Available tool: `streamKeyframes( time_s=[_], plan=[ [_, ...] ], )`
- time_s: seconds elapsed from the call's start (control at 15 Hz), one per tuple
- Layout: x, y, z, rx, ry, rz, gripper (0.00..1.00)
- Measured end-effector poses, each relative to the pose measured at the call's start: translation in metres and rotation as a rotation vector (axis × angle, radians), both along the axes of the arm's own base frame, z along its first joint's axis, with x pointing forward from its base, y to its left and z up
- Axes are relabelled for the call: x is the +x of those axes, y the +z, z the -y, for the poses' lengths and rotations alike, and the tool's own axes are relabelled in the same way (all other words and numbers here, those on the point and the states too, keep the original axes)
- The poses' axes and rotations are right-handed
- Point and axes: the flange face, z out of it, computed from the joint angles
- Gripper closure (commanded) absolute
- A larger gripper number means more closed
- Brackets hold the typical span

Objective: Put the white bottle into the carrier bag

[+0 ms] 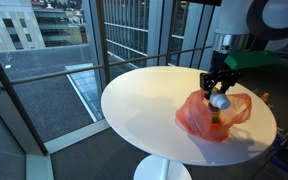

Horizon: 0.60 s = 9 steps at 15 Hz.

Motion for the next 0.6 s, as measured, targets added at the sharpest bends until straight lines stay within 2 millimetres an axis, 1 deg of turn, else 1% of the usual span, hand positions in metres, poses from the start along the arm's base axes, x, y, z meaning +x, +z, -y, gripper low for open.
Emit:
streamKeyframes(
  time_s=[0.6],
  plan=[
    [0.030, -0.014, -0.011, 0.005, 0.010, -0.002, 0.64]
  ],
)
